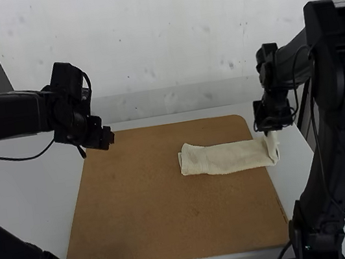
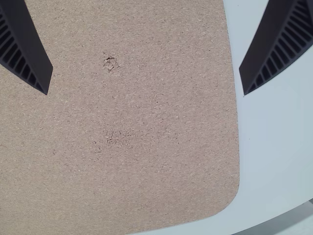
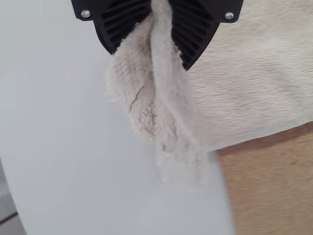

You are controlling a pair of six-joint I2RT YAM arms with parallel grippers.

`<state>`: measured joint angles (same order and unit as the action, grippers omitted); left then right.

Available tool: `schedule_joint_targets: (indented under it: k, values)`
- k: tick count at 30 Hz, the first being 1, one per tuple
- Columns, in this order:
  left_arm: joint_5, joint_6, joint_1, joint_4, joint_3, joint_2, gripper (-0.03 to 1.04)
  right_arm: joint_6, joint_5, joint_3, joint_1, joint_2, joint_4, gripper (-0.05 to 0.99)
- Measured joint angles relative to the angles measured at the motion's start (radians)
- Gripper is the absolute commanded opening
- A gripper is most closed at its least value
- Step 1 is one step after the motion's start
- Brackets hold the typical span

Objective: Fold the towel.

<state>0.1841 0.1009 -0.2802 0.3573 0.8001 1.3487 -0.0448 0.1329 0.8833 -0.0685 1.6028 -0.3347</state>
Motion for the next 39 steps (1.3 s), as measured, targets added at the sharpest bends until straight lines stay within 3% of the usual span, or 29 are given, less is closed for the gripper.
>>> schedule_joint_targets:
  k: [7,12,18,27,28,29,31,32,36,38,39]
  values:
    - [0.0,0.0,0.002,-0.002,-0.002,-0.002,0.99,0.153,0.082,0.0,0.372,-0.024,-0.027,0.02]
    - [0.0,0.0,0.002,-0.01,-0.028,-0.024,0.99,0.262,0.118,0.064,0.559,0.074,-0.048,0.02]
    - [0.0,0.0,0.002,-0.016,-0.042,-0.024,0.99,0.349,0.146,0.164,0.669,0.163,-0.079,0.02]
    - [0.0,-0.008,0.008,-0.032,-0.043,-0.024,0.99,0.401,0.164,0.26,0.772,0.243,-0.117,0.02]
    - [0.0,-0.008,0.01,-0.036,-0.043,-0.024,0.99,0.403,0.165,0.263,0.775,0.248,-0.118,0.11]
    - [0.0,-0.01,0.011,-0.04,-0.044,-0.024,0.99,0.409,0.165,0.264,0.776,0.251,-0.118,0.32]
    - [0.0,-0.011,0.013,-0.047,-0.045,-0.024,0.99,0.414,0.166,0.264,0.778,0.251,-0.113,0.88]
    - [0.0,-0.011,0.014,-0.051,-0.046,-0.024,0.99,0.414,0.164,0.264,0.778,0.251,-0.093,0.97]
    - [0.0,-0.011,0.015,-0.067,-0.062,-0.024,0.99,0.413,0.163,0.261,0.773,0.224,-0.051,0.92]
    - [0.0,-0.011,0.017,-0.067,-0.068,-0.024,0.99,0.41,0.161,0.257,0.758,0.189,-0.052,0.76]
    - [0.0,-0.011,0.017,-0.068,-0.07,-0.024,0.99,0.409,0.16,0.257,0.747,0.174,-0.053,0.61]
